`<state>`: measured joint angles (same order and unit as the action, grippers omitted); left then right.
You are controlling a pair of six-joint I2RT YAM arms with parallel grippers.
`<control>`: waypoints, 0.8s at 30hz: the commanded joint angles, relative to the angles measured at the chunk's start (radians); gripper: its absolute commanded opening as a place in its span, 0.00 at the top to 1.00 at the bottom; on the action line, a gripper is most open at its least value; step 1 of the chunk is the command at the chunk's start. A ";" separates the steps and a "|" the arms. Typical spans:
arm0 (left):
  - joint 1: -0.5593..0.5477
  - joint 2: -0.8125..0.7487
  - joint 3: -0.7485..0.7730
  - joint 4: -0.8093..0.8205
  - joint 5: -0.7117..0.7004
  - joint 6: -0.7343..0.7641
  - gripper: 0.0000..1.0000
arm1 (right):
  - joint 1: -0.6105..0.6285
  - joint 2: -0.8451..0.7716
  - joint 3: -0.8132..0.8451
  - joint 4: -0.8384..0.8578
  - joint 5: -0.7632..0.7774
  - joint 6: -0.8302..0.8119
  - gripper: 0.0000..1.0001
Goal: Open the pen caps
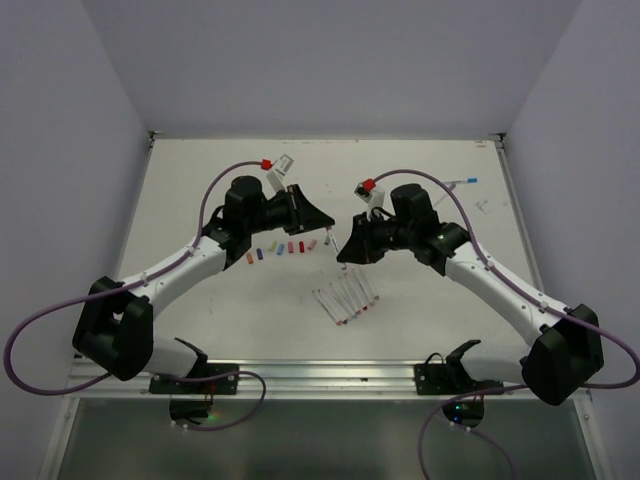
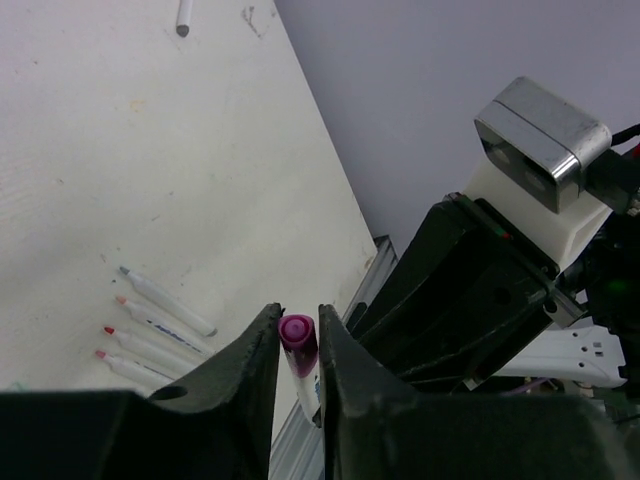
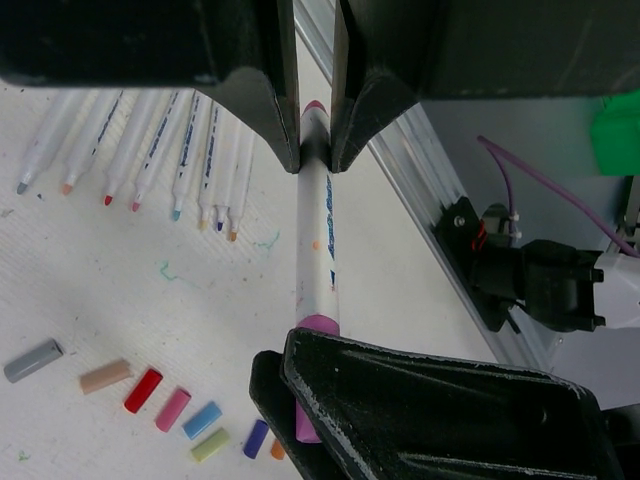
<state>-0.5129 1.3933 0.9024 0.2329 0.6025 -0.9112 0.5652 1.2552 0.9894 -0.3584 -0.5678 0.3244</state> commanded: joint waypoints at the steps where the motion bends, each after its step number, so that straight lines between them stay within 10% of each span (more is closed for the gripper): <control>1: -0.006 0.003 -0.005 0.066 0.040 -0.020 0.81 | 0.002 0.003 0.031 0.045 0.031 0.019 1.00; 3: -0.004 0.006 -0.003 0.068 0.045 -0.018 1.00 | 0.001 0.001 0.034 0.052 0.022 0.022 1.00; 5: -0.004 0.010 0.001 0.069 0.051 -0.018 1.00 | 0.002 0.000 0.041 0.053 0.025 0.022 0.95; 8: -0.006 0.013 0.001 0.077 0.074 -0.026 1.00 | 0.002 0.003 0.045 0.058 0.029 0.012 0.61; 12: -0.004 0.012 -0.007 0.120 0.115 -0.060 1.00 | 0.002 0.029 0.051 0.078 0.003 -0.002 0.59; 20: -0.006 0.021 -0.002 0.171 0.160 -0.098 1.00 | 0.004 0.082 0.051 0.162 -0.063 0.027 1.00; 24: -0.015 0.079 0.143 -0.221 -0.077 0.088 1.00 | 0.070 0.079 0.083 0.025 0.320 -0.013 1.00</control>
<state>-0.5095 1.4368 0.9344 0.2356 0.6491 -0.9230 0.5861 1.3277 1.0077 -0.2794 -0.5331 0.3416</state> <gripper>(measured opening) 0.067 0.115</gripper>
